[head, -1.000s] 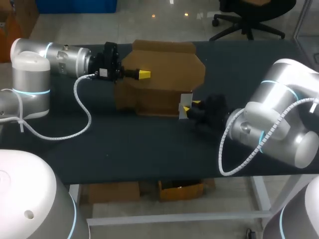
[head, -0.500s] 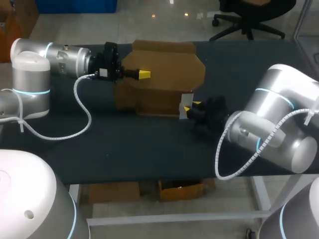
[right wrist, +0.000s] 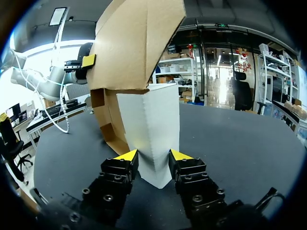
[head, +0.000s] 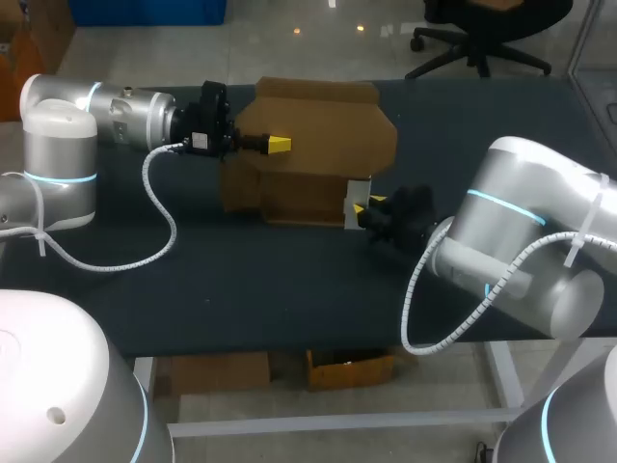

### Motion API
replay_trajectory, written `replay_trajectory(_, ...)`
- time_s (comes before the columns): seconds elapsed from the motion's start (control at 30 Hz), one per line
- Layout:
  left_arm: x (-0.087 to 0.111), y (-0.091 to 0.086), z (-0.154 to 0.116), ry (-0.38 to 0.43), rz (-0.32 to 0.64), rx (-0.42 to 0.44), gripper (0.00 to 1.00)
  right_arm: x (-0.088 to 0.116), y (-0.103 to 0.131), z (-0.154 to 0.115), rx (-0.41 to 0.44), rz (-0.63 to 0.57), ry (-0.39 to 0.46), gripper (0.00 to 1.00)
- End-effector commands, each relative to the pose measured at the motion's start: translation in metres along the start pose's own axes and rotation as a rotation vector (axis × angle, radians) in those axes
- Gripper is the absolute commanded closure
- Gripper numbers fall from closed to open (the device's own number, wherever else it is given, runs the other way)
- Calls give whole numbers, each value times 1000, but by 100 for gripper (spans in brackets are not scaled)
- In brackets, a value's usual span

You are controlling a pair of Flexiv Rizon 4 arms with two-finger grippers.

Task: Assemble the packaging by folding the flat box into shape, placing the metal phone stand inside, and closing the box properly

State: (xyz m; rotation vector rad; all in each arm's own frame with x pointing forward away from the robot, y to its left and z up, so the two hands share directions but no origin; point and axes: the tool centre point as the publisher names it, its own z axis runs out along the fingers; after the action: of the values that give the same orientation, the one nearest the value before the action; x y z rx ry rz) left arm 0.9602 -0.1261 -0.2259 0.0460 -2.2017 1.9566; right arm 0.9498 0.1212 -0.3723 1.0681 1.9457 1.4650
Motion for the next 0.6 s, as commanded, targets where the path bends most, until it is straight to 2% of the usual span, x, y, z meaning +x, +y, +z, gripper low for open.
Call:
replay_trajectory(0.03, -1, 3, 1, 3, 0, -1, 100, 9, 2, 9, 7, 1, -221, 62)
replay_trajectory(0.33, -1, 3, 1, 3, 0, -1, 100, 7, 0, 5, 12, 28, -303, 62)
replay_trajectory(0.6, -1, 3, 1, 3, 0, -1, 100, 7, 2, 5, 37, 21, -338, 62)
